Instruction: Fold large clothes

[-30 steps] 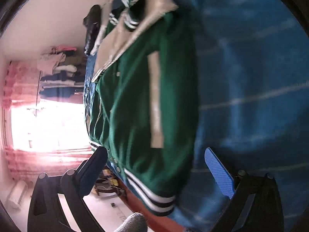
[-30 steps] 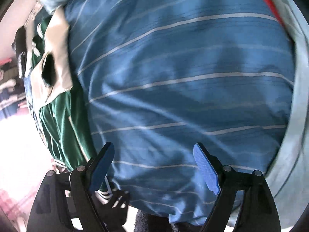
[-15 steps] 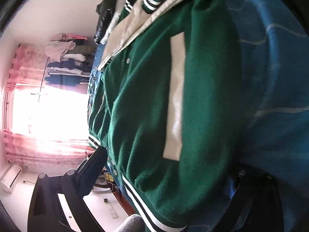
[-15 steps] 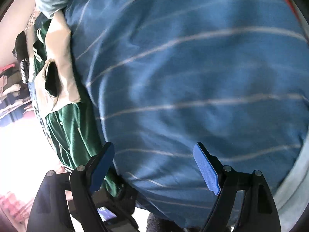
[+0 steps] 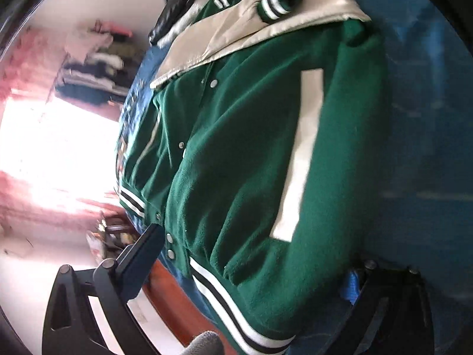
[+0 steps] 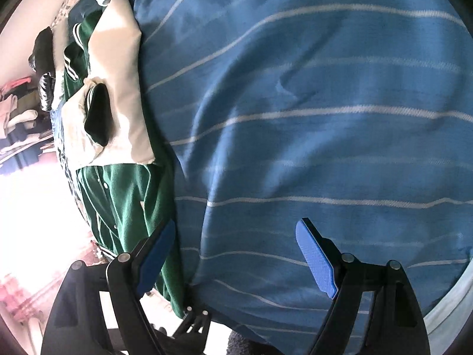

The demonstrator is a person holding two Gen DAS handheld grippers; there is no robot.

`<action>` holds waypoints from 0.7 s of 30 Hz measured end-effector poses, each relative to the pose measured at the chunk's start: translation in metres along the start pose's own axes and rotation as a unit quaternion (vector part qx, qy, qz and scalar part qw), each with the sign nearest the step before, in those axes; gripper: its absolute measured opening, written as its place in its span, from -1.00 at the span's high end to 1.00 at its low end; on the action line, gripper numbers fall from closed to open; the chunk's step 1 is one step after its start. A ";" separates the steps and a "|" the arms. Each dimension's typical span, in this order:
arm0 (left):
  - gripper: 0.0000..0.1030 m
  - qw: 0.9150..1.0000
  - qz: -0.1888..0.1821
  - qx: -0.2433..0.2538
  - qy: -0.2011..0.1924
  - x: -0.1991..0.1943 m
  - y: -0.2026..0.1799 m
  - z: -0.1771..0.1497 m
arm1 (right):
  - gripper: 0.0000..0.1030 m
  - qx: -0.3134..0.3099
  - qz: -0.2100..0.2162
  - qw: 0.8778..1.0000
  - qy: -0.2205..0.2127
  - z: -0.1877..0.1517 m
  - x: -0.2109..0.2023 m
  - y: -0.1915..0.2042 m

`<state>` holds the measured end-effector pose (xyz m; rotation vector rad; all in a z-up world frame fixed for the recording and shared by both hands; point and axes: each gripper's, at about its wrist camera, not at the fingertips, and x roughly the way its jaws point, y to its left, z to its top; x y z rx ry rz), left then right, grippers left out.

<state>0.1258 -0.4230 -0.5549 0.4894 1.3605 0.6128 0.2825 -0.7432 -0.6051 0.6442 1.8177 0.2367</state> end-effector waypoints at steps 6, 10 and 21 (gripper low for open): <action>-1.00 1.000 -0.010 -0.010 -0.010 -0.020 0.013 -0.006 | -0.65 0.003 -0.004 1.000 0.011 -0.006 0.008 -0.001; -1.00 1.000 0.003 -0.020 -0.022 -0.029 0.025 -0.008 | -0.65 0.001 -0.003 1.000 0.015 -0.008 0.011 0.001; -1.00 0.998 -0.007 0.063 -0.004 0.018 -0.028 -0.007 | -0.65 0.007 0.006 1.000 0.019 -0.007 0.022 0.002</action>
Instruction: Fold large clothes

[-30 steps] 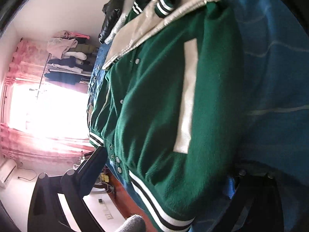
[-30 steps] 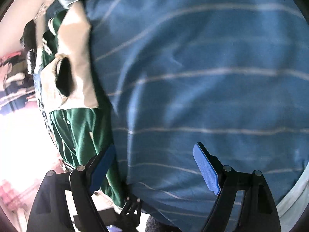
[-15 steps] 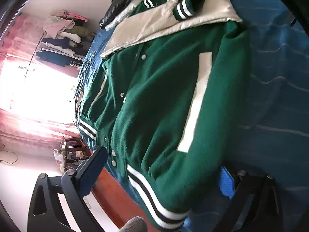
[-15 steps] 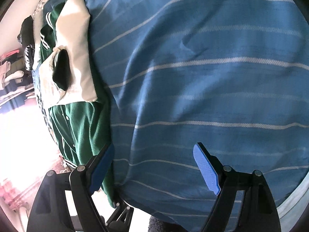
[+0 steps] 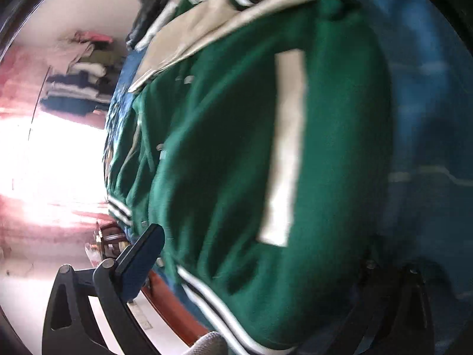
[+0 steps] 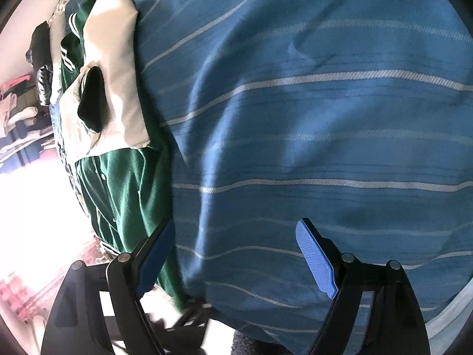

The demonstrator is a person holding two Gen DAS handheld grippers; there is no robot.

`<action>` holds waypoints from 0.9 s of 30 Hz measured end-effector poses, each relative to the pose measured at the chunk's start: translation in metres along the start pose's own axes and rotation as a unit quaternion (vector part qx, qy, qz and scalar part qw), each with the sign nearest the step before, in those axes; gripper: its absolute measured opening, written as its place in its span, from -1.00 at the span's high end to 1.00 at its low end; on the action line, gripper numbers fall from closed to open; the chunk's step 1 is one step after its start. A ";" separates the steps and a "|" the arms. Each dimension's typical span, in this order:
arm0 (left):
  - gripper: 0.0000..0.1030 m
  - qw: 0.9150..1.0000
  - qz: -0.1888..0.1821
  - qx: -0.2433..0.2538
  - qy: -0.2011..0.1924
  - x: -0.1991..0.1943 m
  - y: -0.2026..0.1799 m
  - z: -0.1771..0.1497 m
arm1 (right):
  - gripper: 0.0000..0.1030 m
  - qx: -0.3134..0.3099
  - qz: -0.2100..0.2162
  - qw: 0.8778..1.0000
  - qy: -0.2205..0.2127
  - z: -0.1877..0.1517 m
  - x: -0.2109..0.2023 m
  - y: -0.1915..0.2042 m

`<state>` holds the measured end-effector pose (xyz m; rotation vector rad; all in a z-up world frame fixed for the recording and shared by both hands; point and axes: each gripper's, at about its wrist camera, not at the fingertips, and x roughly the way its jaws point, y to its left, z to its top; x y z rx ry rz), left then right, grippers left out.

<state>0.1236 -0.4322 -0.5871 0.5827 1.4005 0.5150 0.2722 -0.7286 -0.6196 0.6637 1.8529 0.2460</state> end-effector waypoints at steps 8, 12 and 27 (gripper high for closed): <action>-1.00 0.996 0.064 -0.053 0.013 0.022 0.026 0.028 | -0.65 -0.033 0.055 0.998 -0.018 0.013 0.004 0.011; -1.00 0.996 0.059 -0.067 -0.002 0.012 0.044 0.028 | -0.65 -0.077 0.129 0.988 -0.045 0.033 0.010 0.037; 0.69 0.998 0.008 -0.050 -0.035 -0.014 0.083 0.033 | -0.69 -0.058 0.266 0.961 -0.052 0.141 0.092 0.164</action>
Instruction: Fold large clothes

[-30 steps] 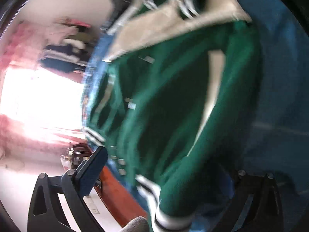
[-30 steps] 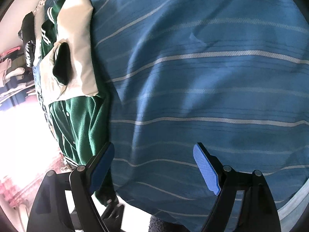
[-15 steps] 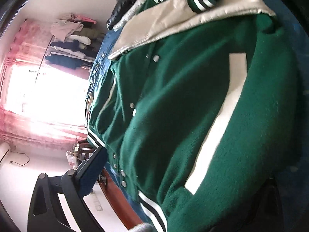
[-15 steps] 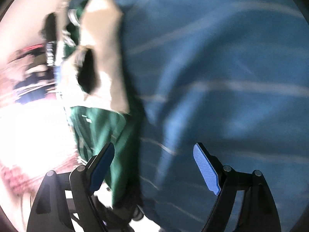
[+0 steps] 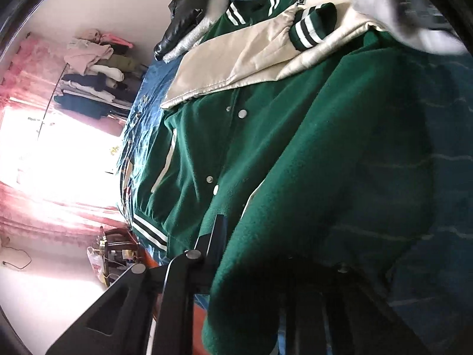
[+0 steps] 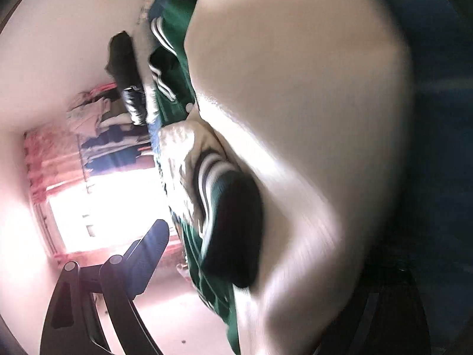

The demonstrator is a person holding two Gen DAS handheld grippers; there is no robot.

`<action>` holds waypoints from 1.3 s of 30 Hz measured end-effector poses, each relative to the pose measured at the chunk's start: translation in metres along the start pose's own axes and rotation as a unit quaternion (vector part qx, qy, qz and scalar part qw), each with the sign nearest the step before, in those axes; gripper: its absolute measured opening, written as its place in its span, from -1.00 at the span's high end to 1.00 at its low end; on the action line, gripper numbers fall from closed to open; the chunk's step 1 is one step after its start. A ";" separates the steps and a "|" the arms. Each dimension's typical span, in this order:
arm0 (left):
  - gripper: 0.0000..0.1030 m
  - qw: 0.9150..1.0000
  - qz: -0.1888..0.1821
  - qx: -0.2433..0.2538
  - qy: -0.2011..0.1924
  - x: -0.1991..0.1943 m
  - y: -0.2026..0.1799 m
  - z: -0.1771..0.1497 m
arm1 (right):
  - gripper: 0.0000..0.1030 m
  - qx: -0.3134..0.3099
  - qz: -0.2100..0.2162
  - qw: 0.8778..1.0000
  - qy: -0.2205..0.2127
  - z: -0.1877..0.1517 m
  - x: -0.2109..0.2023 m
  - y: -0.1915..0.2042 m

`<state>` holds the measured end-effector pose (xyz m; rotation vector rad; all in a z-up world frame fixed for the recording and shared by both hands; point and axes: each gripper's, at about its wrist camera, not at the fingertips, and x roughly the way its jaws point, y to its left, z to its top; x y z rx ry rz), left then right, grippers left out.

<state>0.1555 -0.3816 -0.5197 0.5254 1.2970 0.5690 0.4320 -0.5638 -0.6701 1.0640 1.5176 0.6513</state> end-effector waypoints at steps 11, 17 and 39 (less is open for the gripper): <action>0.68 0.998 -0.019 -0.052 -0.008 0.017 0.074 0.009 | 0.63 -0.015 -0.058 0.997 -0.053 -0.027 0.002 0.076; 0.69 0.988 -0.100 -0.114 0.008 0.049 0.162 0.022 | 0.63 -0.052 -0.100 0.991 -0.068 -0.040 0.035 0.185; 0.57 0.831 -0.335 -0.400 0.195 0.311 0.378 -0.033 | -0.12 -0.094 -0.337 0.930 0.109 -0.036 0.411 0.368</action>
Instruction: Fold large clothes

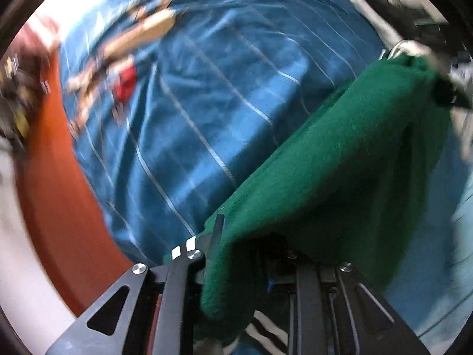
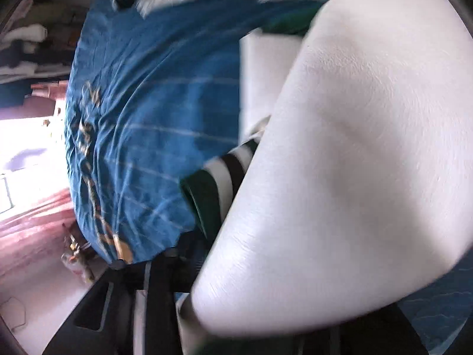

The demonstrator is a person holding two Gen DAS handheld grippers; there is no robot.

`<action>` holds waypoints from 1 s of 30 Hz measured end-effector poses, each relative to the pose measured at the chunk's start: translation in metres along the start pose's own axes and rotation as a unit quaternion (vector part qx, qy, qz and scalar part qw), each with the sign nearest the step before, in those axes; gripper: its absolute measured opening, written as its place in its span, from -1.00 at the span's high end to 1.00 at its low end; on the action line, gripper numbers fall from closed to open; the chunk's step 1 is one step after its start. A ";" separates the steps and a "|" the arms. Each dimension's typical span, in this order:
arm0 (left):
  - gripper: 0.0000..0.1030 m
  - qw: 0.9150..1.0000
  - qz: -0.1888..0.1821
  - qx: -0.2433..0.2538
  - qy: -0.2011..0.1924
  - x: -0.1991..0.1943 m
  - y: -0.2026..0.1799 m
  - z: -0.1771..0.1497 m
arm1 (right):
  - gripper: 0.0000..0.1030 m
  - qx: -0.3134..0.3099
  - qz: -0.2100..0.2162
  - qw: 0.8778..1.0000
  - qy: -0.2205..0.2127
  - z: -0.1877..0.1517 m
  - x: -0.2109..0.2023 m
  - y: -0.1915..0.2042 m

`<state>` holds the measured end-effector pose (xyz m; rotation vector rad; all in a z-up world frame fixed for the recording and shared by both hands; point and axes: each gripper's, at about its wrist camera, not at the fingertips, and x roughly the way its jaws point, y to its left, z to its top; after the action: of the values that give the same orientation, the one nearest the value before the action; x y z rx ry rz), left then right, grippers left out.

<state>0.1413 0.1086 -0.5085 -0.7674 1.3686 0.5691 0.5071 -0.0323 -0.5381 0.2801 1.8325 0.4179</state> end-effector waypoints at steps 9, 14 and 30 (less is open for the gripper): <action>-0.54 0.999 -0.003 -0.032 0.036 -0.008 0.068 -0.014 | -0.33 -0.012 0.118 0.991 -0.064 -0.024 -0.080 -0.063; -0.54 0.997 0.001 -0.077 0.029 -0.021 0.097 -0.030 | -0.41 0.042 0.025 0.991 -0.123 -0.057 -0.124 -0.181; -0.54 0.991 0.047 -0.116 0.038 0.003 0.059 -0.070 | -0.71 0.097 0.142 0.982 -0.084 0.014 -0.022 -0.292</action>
<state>0.0528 0.0927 -0.5222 -0.9245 1.4301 0.7897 0.5326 -0.3038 -0.6449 0.6962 1.6724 0.3997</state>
